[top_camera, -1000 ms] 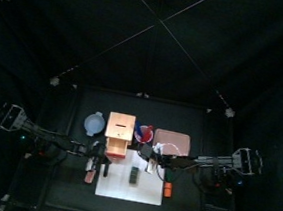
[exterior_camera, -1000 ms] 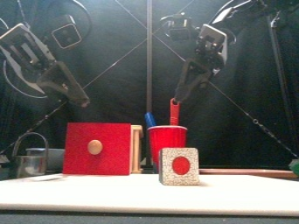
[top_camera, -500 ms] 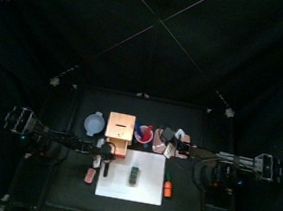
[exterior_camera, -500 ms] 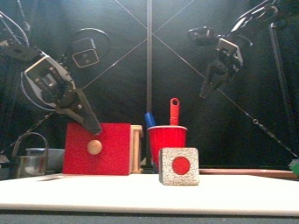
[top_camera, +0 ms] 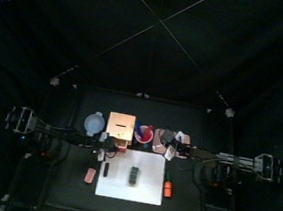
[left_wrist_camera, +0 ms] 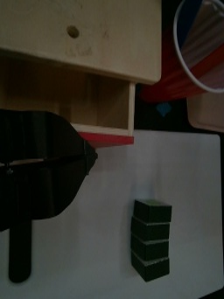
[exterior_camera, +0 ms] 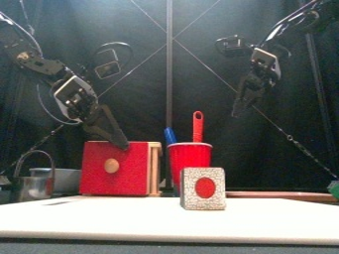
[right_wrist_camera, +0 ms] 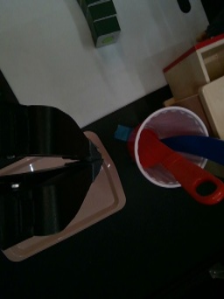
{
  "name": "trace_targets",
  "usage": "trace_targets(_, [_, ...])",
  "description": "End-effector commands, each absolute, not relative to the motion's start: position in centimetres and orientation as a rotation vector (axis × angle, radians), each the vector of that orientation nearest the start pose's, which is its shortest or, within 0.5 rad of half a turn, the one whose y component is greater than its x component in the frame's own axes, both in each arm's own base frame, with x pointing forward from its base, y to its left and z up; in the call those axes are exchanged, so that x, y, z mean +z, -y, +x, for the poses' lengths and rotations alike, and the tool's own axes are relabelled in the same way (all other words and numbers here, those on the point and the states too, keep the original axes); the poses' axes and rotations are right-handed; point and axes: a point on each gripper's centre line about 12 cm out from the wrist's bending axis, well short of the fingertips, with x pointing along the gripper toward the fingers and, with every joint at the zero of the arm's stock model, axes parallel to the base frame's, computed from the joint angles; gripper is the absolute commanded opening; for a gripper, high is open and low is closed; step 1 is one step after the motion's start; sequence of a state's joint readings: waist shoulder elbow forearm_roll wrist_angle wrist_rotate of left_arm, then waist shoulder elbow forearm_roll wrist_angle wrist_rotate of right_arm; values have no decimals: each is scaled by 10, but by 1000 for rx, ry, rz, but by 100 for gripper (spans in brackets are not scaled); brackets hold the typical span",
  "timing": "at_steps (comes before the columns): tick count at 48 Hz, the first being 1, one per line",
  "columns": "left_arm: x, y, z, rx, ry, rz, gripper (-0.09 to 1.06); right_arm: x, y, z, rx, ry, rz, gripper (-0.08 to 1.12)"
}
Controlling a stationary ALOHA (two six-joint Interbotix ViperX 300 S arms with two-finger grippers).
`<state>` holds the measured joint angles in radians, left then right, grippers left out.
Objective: Place sushi on board then cut the sushi with the knife then place the pieces on the plate
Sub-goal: Grasp knife edge with left hand
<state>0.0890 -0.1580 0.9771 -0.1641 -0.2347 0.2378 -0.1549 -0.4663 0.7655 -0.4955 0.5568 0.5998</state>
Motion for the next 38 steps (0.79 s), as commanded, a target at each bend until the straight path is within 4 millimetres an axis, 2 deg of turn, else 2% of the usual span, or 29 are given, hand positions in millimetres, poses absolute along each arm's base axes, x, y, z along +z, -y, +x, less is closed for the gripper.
trace_targets(1, [157, -45, 319, 136, -561, 63, 20, 262, 74, 277, -452, -732, 114, 44])
trace_targets(11, [162, -53, 319, 162, -533, 62, 20, 266, 74, 278, -448, -725, 106, 45])
trace_targets(17, [177, -51, 320, 162, -468, 72, 20, 277, 74, 282, -441, -713, 84, 49])
trace_targets(20, [189, -49, 321, 160, -423, 77, 20, 285, 75, 284, -436, -707, 72, 54])
trace_targets(27, [219, -30, 316, 109, -320, 93, 20, 300, 75, 288, -409, -709, 33, 71])
trace_targets(38, [249, -27, 290, 117, -206, 83, 20, 307, 91, 289, -399, -739, 19, 93])
